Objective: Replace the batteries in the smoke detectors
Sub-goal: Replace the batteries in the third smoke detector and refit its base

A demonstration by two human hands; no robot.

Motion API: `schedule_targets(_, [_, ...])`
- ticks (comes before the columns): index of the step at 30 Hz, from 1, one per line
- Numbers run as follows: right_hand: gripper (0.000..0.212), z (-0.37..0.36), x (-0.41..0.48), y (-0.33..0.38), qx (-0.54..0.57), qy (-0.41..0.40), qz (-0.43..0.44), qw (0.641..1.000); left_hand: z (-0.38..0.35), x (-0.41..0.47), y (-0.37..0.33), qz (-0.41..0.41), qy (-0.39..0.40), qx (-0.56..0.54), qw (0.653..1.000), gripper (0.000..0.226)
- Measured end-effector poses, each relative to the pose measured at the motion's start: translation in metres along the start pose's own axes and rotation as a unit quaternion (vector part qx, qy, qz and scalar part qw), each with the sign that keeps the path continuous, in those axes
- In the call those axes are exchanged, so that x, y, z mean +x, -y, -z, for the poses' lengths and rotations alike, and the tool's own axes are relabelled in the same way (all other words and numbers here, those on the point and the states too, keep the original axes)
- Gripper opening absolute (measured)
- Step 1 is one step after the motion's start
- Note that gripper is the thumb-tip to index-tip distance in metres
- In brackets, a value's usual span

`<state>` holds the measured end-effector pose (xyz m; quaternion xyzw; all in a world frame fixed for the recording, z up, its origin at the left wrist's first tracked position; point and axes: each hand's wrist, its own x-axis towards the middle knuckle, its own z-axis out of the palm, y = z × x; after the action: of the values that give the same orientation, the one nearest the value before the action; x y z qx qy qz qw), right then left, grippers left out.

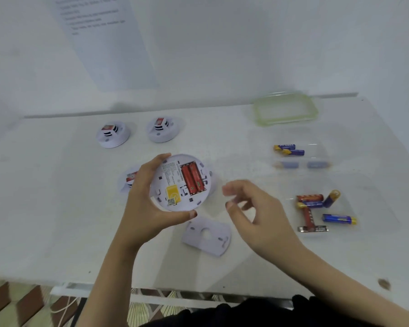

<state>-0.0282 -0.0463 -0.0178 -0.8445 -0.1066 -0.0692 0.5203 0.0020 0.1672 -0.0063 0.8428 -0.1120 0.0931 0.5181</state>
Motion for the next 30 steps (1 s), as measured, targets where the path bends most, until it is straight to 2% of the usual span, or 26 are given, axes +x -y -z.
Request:
schedule_targets(2, [0.052, -0.016, -0.007, -0.006, -0.148, 0.076, 0.016, 0.986, 0.013, -0.004, 0.008, 0.015, -0.006, -0.007, 1.0, 0.1])
schedule_targets(4, [0.08, -0.03, -0.011, -0.01, -0.28, 0.162, -0.001, 0.946, 0.024, -0.008, 0.015, 0.021, -0.004, -0.006, 1.0, 0.1])
schedule_targets(5, [0.085, -0.036, -0.013, -0.01, -0.318, 0.18, -0.013, 0.931, 0.03, -0.01, 0.018, 0.023, 0.0, -0.006, 1.0, 0.1])
schedule_targets(7, [0.08, -0.046, -0.016, -0.009, -0.354, 0.153, 0.004, 0.923, 0.04, -0.013, 0.024, 0.025, 0.01, -0.01, 1.0, 0.099])
schedule_targets(10, [0.059, -0.055, -0.018, -0.013, -0.342, 0.077, 0.025, 0.936, 0.05, -0.017, 0.034, 0.023, 0.024, -0.011, 0.999, 0.099])
schedule_targets(14, [0.053, -0.059, -0.019, -0.011, -0.297, 0.04, 0.02, 0.954, 0.058, -0.02, 0.044, 0.021, 0.048, -0.008, 0.999, 0.101])
schedule_targets(17, [0.051, -0.06, -0.02, -0.002, -0.127, -0.024, -0.074, 0.989, 0.062, -0.022, 0.052, 0.014, 0.077, -0.012, 0.997, 0.103])
schedule_targets(20, [0.05, -0.063, -0.018, 0.008, -0.026, -0.106, -0.034, 0.993, 0.064, -0.025, 0.053, 0.024, 0.1, -0.036, 0.994, 0.102])
schedule_targets(24, [0.059, -0.067, -0.008, 0.023, -0.072, -0.034, 0.06, 0.995, 0.065, -0.027, 0.048, 0.023, 0.129, -0.055, 0.99, 0.1])
schedule_targets(27, [0.061, -0.069, 0.001, 0.033, -0.153, 0.017, 0.126, 0.98, 0.064, -0.026, 0.045, 0.019, 0.137, -0.064, 0.988, 0.101])
schedule_targets(30, [0.061, -0.07, 0.008, 0.04, -0.2, 0.041, 0.157, 0.966, 0.062, -0.025, 0.042, 0.003, 0.131, -0.058, 0.99, 0.1])
